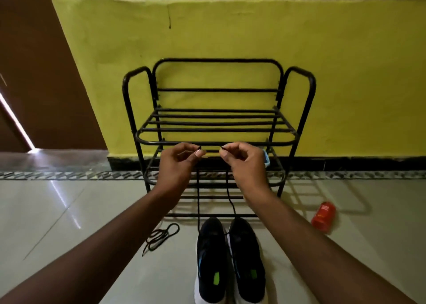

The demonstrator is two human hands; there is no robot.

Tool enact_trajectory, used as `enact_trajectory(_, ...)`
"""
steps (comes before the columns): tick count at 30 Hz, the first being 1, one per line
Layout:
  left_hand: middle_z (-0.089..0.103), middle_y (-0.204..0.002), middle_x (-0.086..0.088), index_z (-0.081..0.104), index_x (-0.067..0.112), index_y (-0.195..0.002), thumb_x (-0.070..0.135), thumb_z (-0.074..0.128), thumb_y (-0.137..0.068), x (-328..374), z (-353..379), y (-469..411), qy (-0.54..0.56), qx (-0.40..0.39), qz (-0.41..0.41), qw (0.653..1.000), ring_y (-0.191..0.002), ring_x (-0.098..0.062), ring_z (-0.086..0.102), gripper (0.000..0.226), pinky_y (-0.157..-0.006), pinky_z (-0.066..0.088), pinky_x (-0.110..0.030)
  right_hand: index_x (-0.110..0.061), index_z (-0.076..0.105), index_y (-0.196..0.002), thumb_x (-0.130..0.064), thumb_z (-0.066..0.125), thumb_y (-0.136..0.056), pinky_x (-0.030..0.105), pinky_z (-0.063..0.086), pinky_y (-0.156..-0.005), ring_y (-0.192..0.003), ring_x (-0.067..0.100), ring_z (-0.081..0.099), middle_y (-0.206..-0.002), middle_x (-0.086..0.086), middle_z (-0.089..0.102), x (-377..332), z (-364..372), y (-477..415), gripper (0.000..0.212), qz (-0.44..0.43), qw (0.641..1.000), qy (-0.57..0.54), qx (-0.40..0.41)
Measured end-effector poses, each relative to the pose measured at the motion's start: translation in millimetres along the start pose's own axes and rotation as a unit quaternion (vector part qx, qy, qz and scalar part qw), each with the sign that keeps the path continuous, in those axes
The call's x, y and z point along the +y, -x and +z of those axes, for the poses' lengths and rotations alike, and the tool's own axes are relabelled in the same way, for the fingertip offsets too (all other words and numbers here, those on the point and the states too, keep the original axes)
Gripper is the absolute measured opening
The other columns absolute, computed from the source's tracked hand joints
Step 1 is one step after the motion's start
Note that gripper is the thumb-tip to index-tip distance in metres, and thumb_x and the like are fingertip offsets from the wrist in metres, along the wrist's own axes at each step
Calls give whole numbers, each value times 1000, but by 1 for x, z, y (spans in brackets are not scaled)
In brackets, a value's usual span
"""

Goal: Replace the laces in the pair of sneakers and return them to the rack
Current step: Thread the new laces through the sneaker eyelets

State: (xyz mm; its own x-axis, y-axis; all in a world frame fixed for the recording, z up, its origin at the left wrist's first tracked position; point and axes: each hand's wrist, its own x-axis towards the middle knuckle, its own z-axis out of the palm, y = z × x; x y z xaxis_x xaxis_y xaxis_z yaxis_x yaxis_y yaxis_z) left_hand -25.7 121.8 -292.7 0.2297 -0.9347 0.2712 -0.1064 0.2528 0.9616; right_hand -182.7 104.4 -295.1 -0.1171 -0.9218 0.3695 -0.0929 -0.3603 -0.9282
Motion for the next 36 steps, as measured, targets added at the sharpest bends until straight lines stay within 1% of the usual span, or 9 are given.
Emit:
enact_trajectory(3,74,-101,-1,74,15,-97,20,72,-92,19,5,3,25,13,-15,999,-98,-9,69,7,-79,50,-23,-17,72,-84,-6,77,-85,22,57,-73,-78,7,69,-79,-1,72,-21,-3,-2,12,-8,1000,-19,7)
enact_trajectory(6,74,-103,-3,74,15,-97,21,73,-92,34,8,3,46,16,-27,998,-100,-10,68,8,-82,49,-26,-13,72,-89,-8,74,-88,22,58,-72,-81,10,73,-83,5,76,-35,-3,-2,5,-12,999,-38,14)
enact_trajectory(8,75,-101,-3,74,14,-97,20,73,-91,42,8,5,53,16,-25,998,-98,-9,69,9,-83,50,-26,-13,72,-90,-11,74,-88,22,57,-70,-81,9,72,-84,3,75,-41,-4,-1,4,-12,999,-37,27)
enact_trajectory(12,76,-99,1,75,14,-99,20,75,-89,53,10,9,55,9,-37,998,-95,-6,70,12,-75,47,-24,-18,74,-90,-11,78,-86,19,57,-70,-79,5,70,-82,-4,74,-49,-8,0,8,-20,999,-25,34)
enact_trajectory(16,77,-98,3,76,14,-100,20,76,-88,58,13,12,57,3,-50,997,-89,-1,70,14,-71,44,-24,-17,73,-94,-9,80,-83,19,58,-71,-79,4,71,-81,-3,74,-54,-10,0,15,-32,999,-5,31)
enact_trajectory(23,77,-95,1,74,11,-92,13,77,-86,59,15,10,77,9,-41,996,-95,-6,71,8,-77,47,-22,-20,70,-91,-9,82,-81,32,61,-78,-82,3,72,-82,-4,75,-57,-9,-1,19,-44,998,13,40)
enact_trajectory(26,77,-93,0,74,10,-92,15,76,-87,59,14,9,74,11,-34,997,-96,-7,71,7,-80,49,-24,-22,70,-90,-11,83,-79,31,61,-78,-82,2,71,-83,-5,74,-56,-8,0,20,-51,998,19,44)
enact_trajectory(31,76,-94,2,76,11,-90,16,77,-87,66,12,6,14,11,-2,1000,-96,-8,71,5,-81,51,-24,-23,69,-87,-12,85,-77,30,61,-77,-81,0,71,-81,-7,74,-58,-4,2,22,-59,997,12,46)
enact_trajectory(36,76,-92,2,77,11,-87,17,78,-85,67,13,7,2,20,-6,1000,-98,-9,70,6,-89,54,-31,-27,68,-83,-13,86,-76,32,61,-75,-80,1,71,-80,-7,74,-58,-2,1,24,-68,995,12,69)
